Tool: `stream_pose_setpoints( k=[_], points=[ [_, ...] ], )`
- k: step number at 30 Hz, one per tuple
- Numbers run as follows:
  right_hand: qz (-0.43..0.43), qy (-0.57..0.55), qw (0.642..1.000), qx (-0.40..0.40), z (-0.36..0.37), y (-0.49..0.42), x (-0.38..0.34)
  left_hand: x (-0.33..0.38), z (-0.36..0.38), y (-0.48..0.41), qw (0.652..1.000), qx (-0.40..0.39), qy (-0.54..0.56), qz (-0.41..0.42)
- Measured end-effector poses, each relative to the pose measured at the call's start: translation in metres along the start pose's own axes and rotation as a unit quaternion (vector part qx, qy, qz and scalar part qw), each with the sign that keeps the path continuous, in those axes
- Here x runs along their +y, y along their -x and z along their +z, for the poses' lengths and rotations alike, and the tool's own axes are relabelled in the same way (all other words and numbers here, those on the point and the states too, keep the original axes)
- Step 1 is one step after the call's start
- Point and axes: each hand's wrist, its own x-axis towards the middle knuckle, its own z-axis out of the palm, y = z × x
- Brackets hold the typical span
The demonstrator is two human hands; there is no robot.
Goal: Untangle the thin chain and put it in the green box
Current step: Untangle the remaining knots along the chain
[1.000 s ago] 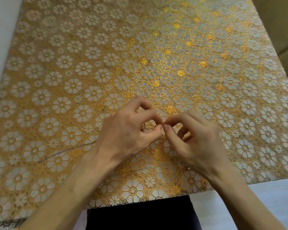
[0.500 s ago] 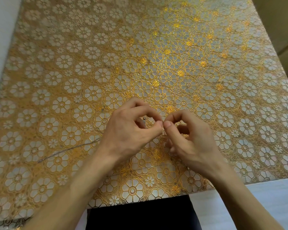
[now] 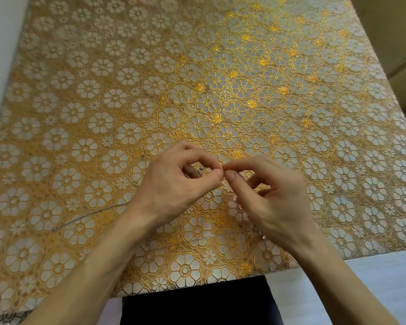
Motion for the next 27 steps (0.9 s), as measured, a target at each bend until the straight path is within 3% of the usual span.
stream_pose_setpoints(
  k=[10,13,21,27],
  points=[
    [-0.074,0.164,0.984,-0.012,0.002,-0.002,0.006,0.001,0.008,0.0,0.993,0.013,-0.103,0.057],
    [-0.068,0.159,0.985,0.021,0.006,0.0,0.004,0.002,0.007,0.0,0.996,0.012,-0.079,0.041],
    [0.026,-0.002,0.994,0.106,0.017,0.006,0.0,0.001,0.012,0.001,0.999,0.03,0.029,-0.019],
    [-0.062,0.086,0.98,0.168,0.026,0.009,0.002,0.004,0.013,-0.005,0.991,0.059,0.103,-0.068]
  ],
)
